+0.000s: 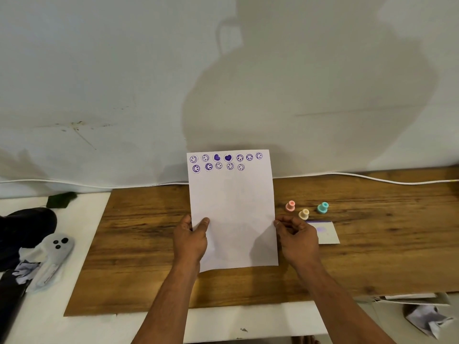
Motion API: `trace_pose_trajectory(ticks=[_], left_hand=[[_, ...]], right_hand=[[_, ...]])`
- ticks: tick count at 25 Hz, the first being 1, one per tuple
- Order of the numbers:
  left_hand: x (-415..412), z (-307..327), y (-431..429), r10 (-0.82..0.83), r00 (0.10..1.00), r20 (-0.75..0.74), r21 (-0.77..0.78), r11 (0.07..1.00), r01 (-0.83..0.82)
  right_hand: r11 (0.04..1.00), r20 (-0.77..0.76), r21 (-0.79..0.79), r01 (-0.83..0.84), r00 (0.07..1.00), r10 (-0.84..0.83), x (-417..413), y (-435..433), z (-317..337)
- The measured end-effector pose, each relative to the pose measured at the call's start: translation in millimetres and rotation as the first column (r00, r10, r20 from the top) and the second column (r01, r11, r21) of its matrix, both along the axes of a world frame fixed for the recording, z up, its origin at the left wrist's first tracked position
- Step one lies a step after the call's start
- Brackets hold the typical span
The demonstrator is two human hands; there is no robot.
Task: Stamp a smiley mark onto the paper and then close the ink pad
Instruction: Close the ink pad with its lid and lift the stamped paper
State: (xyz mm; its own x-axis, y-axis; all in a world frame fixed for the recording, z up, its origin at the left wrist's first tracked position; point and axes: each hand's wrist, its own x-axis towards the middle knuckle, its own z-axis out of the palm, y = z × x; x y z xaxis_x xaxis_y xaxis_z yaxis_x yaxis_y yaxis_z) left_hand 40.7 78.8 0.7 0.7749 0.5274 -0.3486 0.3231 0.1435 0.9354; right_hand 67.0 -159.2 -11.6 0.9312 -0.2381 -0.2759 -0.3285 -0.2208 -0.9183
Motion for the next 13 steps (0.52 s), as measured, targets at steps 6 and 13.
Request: trace_pose_trajectory(ticks=[6,13], left_hand=[[-0.5,-0.3,-0.9,0.004,1.000,-0.003,-0.005,1.000,-0.004],[0.1,-1.5,-1.5,0.005,1.000,-0.019,0.023,1.000,-0.005]], right_hand=[[1.000,-0.002,-0.002,0.009,1.000,-0.009,0.7,-0.7,-1.3],[1.000,0.000,-0.028,0.011,1.000,-0.011,0.7,-0.5,1.1]])
